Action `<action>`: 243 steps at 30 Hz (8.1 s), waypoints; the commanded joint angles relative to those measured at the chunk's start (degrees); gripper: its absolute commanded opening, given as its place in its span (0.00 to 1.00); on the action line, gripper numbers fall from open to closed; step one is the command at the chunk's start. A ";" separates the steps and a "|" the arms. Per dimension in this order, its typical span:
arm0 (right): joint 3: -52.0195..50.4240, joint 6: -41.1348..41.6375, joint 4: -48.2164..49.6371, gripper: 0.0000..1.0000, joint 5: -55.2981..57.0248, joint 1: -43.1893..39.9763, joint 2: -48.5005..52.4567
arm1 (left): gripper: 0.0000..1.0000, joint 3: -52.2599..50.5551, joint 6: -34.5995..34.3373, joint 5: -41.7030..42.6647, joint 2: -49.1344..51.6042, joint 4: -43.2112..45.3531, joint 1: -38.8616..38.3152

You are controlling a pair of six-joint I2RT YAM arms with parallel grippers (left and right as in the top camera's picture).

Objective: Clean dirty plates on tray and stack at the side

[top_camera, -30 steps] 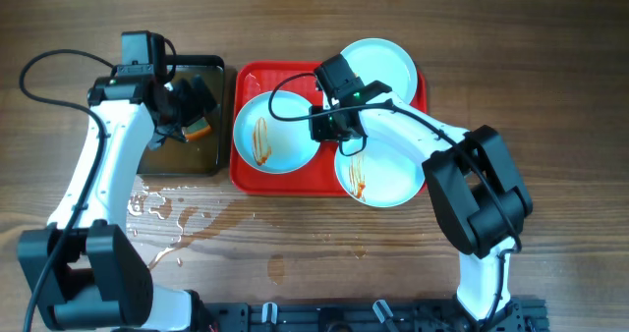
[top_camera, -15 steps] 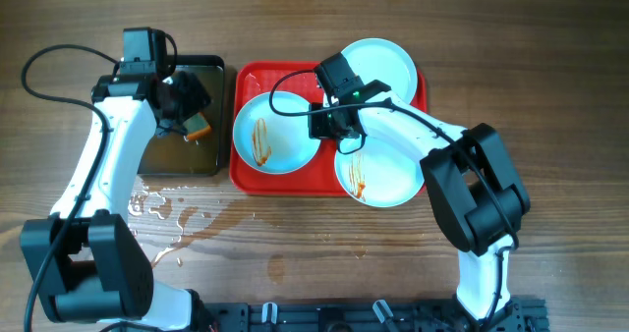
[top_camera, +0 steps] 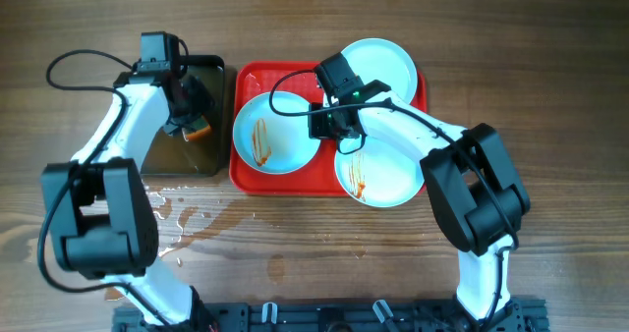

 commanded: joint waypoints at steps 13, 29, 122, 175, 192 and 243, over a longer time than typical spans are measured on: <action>0.26 0.15 0.09 0.04 -0.76 0.31 2.75 | 0.28 0.92 1.07 -4.70 6.10 2.43 0.70; 0.28 -0.87 0.76 0.04 -5.05 -0.96 2.73 | 0.04 6.88 11.06 8.79 -2.08 -7.23 1.18; 0.26 0.83 1.20 0.04 -7.82 -2.08 3.30 | 0.04 0.04 3.04 22.58 5.68 -5.40 -17.07; 12.04 -20.37 -14.08 0.04 49.35 9.70 -11.85 | 0.04 14.62 4.11 2.19 -5.51 -20.98 3.28; 12.07 -25.29 -7.17 0.04 61.31 13.90 -13.44 | 0.04 14.62 4.11 2.19 -5.49 -21.00 3.28; 2.10 10.38 -6.54 0.28 5.68 1.22 -3.56 | 0.04 8.26 -2.21 7.02 -4.90 -14.51 -10.82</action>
